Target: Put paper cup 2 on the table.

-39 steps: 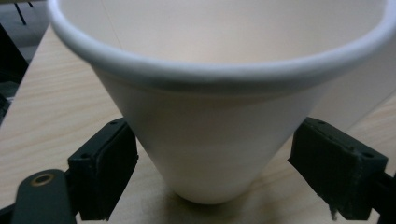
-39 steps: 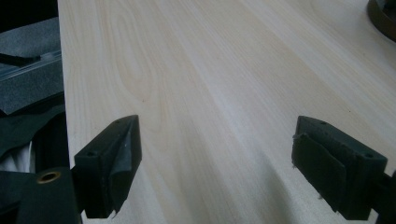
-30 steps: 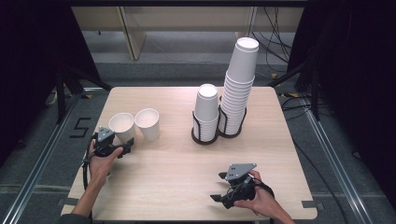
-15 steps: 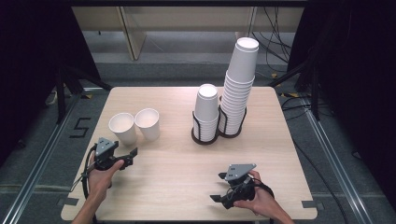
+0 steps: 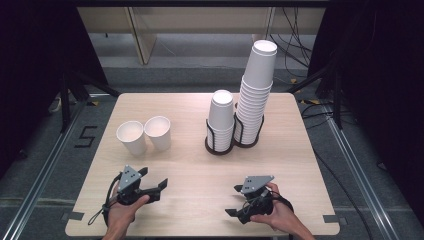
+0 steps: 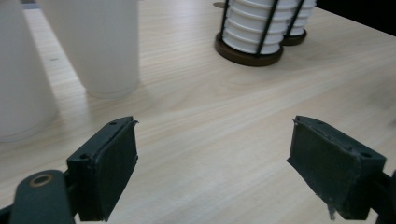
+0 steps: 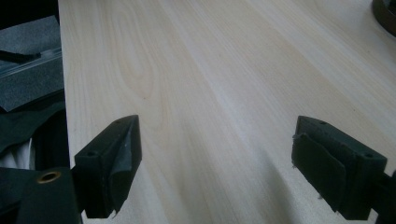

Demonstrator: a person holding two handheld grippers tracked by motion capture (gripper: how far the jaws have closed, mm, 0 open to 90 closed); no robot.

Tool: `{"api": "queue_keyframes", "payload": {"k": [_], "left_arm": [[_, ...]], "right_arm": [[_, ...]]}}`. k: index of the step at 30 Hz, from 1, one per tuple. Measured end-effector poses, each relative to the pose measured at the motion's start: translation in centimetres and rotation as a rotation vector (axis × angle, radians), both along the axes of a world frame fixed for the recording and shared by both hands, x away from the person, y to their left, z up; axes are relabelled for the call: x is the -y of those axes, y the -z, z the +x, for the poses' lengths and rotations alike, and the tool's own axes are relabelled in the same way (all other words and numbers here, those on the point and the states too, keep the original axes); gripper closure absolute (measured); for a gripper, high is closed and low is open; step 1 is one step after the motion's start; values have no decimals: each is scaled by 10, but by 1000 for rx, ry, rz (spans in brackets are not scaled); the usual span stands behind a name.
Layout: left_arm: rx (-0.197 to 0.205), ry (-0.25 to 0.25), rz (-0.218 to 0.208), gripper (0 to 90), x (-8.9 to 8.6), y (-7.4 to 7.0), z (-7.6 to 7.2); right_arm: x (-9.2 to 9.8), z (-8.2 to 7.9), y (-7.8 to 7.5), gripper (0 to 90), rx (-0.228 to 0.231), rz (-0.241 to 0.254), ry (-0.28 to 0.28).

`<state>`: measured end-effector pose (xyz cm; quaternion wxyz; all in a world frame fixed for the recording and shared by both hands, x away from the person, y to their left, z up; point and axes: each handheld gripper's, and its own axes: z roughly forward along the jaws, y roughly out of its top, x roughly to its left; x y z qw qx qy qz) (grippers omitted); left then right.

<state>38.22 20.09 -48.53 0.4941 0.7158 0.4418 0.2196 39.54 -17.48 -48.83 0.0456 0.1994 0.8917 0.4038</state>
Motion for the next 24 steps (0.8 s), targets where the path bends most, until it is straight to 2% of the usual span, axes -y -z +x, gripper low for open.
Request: {"api": "queue_keyframes", "payload": {"k": [2,4,6,9,11,17,19,20,23,24], "left_arm": [[-1,16,3,147,5,1,-5],[0,23,11,147,7,1,-10],[-1,35,8,147,10,3,-15],[-3,57,-2,147,13,6,-22],[-5,66,10,147,14,6,-27],[-3,126,7,147,20,11,-38],[-11,141,20,147,22,12,-41],[-9,147,16,147,24,13,-42],[1,169,49,148,27,11,-46],[8,176,35,147,28,10,-46]], "right_arm": [[0,-1,0,172,-17,3,1],[0,0,0,172,-2,2,-3],[0,-2,0,172,-20,4,1],[0,-1,0,172,-19,4,6],[0,-1,0,172,-10,2,-7],[0,-1,1,172,-5,-6,-6],[-1,-2,1,170,-21,-1,-1],[-1,-2,1,169,-21,2,2],[-2,-2,2,165,-18,1,-12],[-2,-1,2,163,-11,3,-12]]}}
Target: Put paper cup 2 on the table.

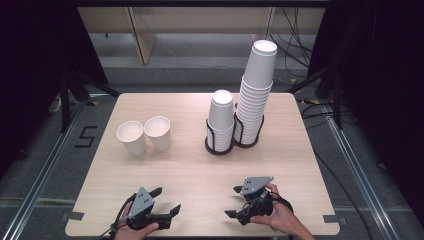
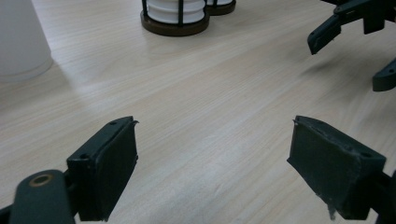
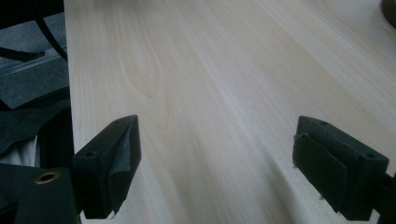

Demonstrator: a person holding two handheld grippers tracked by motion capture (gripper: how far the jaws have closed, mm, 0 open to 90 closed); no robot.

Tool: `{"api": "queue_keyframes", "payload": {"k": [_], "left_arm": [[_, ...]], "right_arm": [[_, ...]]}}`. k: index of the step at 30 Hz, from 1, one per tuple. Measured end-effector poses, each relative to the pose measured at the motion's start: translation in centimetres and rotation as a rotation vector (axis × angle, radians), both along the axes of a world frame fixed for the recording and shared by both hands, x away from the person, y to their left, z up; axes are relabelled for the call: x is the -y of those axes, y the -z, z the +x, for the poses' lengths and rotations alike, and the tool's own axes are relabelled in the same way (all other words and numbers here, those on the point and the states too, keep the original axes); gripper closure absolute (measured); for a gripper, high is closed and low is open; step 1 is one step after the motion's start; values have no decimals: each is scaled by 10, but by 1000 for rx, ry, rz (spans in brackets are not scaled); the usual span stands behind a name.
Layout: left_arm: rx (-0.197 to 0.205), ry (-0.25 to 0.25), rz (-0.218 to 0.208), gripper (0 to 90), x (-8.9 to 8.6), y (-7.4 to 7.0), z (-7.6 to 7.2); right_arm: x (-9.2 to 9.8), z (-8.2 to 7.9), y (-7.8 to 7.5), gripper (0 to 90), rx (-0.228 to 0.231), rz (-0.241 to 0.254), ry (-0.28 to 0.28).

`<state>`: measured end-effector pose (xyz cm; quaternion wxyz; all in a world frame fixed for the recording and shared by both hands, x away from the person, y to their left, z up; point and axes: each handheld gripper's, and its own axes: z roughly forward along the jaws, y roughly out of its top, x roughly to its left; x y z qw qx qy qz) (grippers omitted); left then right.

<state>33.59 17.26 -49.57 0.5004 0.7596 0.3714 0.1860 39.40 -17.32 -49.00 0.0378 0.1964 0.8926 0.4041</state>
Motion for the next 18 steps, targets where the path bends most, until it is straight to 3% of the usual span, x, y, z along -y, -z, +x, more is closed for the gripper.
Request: {"api": "queue_keyframes", "payload": {"k": [5,9,12,16,18], "left_arm": [[24,26,-11,147,5,-4,-8],[23,58,6,147,11,-5,-16],[27,102,17,148,18,-4,-21],[54,106,53,148,23,-6,-24],[44,95,31,148,22,-6,-24]], "right_arm": [[0,-1,0,159,1,11,-4],[0,0,0,159,18,12,-5],[-1,-1,0,158,2,11,-3],[-1,-1,0,159,9,3,-4],[-1,-1,0,159,11,4,-5]]}}
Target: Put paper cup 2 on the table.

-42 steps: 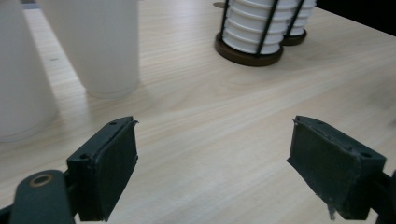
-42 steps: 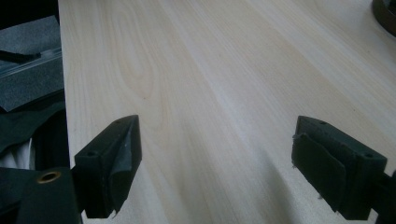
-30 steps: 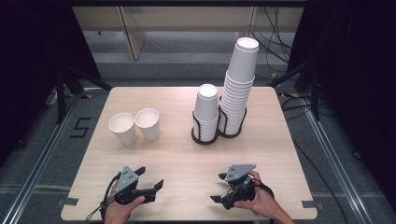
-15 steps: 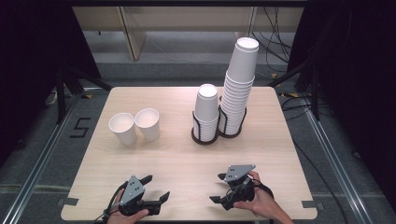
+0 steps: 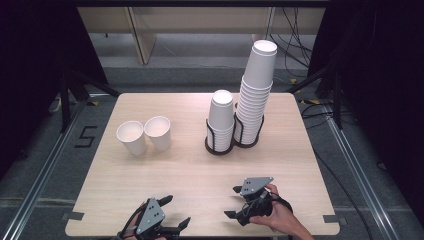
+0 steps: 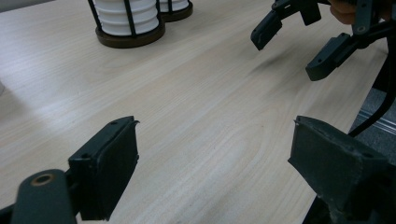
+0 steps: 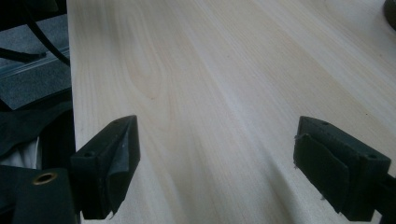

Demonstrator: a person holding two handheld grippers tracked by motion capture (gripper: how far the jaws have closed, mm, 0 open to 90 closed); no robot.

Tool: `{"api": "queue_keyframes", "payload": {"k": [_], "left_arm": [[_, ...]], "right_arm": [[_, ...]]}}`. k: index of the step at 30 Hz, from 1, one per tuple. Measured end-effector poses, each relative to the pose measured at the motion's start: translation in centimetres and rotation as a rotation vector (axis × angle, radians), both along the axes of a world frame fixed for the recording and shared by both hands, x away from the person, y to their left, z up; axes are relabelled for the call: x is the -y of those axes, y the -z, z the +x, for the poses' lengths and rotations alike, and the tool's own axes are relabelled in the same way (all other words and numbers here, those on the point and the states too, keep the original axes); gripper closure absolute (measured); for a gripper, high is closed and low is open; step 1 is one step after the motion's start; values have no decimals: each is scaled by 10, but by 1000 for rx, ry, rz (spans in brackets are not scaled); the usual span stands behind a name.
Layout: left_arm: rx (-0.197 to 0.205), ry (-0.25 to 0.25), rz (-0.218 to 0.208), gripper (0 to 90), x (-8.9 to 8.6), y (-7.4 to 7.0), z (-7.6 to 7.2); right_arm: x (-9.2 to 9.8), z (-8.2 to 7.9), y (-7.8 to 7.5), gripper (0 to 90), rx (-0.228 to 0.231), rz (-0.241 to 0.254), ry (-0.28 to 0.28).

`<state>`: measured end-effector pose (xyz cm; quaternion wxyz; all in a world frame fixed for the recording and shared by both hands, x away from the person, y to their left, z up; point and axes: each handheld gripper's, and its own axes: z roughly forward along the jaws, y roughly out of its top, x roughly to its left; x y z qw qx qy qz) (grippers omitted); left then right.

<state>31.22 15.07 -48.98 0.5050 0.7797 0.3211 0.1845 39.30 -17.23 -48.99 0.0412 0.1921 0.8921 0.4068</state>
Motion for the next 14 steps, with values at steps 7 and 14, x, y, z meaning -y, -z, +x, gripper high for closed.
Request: {"api": "queue_keyframes", "payload": {"k": [7,14], "left_arm": [[-3,-15,-3,148,0,-2,-2],[-15,-22,3,148,-1,2,2]], "right_arm": [[0,0,0,158,2,-3,7],[-1,-1,1,159,-4,-2,8]]}}
